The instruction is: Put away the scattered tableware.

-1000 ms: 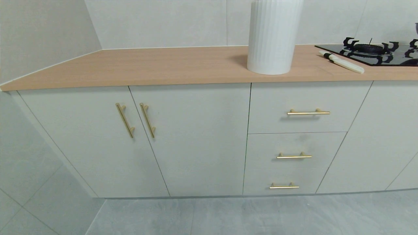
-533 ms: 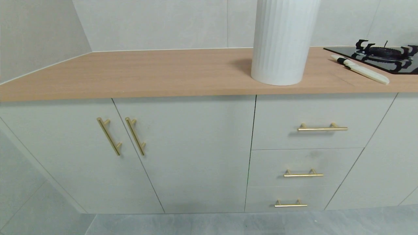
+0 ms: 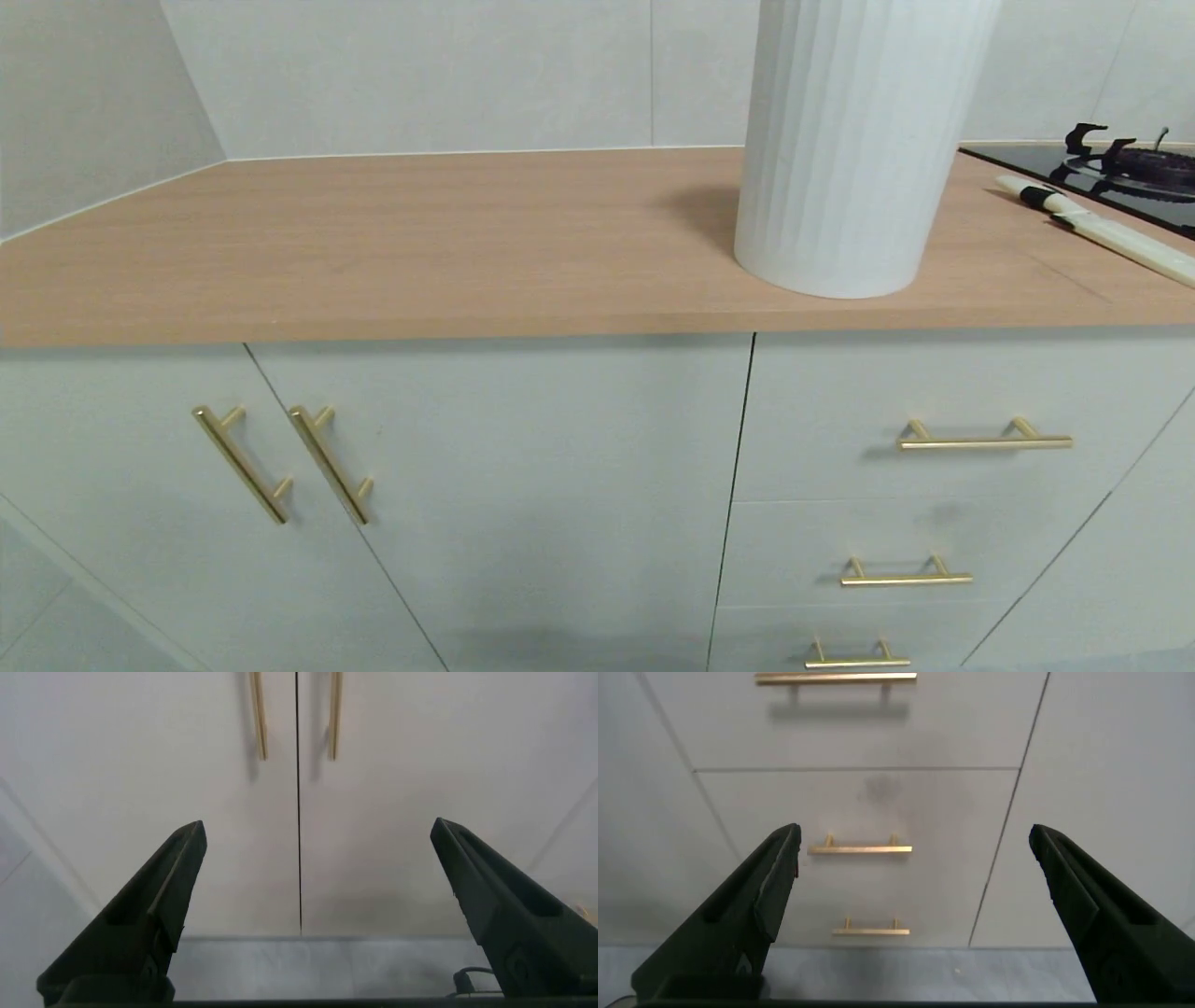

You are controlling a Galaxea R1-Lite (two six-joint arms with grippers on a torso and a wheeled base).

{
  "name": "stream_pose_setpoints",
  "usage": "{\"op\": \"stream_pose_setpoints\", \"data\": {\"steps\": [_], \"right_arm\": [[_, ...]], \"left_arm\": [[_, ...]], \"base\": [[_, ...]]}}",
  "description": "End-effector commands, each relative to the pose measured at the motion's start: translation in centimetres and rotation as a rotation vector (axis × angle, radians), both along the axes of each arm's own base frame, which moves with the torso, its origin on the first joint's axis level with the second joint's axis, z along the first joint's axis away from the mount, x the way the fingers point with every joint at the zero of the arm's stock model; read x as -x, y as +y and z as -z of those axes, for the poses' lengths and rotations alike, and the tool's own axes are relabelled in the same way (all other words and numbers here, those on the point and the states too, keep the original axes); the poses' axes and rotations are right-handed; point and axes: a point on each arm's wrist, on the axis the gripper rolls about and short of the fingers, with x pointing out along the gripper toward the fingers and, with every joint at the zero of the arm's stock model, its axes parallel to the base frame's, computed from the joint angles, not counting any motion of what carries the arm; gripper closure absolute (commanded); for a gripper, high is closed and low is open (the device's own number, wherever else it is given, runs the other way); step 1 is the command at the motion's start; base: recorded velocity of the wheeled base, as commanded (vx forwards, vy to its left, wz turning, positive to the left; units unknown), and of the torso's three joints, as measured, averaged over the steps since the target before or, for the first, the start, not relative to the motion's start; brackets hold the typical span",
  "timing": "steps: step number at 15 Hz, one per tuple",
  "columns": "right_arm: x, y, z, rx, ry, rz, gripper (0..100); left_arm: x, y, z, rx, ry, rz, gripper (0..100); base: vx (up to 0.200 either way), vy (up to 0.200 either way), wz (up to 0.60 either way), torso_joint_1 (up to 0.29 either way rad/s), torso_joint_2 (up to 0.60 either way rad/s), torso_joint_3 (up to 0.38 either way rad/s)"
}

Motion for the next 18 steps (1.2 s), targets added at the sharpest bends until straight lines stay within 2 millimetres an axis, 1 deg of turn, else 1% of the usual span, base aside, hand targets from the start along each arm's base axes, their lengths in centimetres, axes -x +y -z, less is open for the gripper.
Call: {"op": "stream_pose_setpoints", "data": {"steps": [1, 2, 14, 18], "right_arm": [[-0.01, 0.00, -0.01, 0.000, 0.001, -0.001, 0], [-0.01, 0.00, -0.01, 0.000, 0.001, 0.000, 0], [-0.01, 0.00, -0.01, -0.001, 0.001, -0.001, 0], [-0.01, 0.00, -0.01, -0.001, 0.001, -0.001, 0]], "left_arm": [[-0.01, 0.00, -0.01, -0.001, 0.001, -0.001, 0], [-0.01, 0.00, -0.01, -0.001, 0.001, -0.001, 0], [-0.01, 0.00, -0.01, -0.001, 0.001, -0.001, 0], [-0.01, 0.00, -0.01, -0.001, 0.001, -0.001, 0]], "base": [[0.200, 0.000, 0.00, -0.002, 0.00, -0.002], [0.200, 0.000, 0.00, 0.002, 0.00, 0.002], [0.000, 0.000, 0.00, 0.000, 0.00, 0.000], [0.000, -0.200, 0.00, 0.001, 0.00, 0.004]]}}
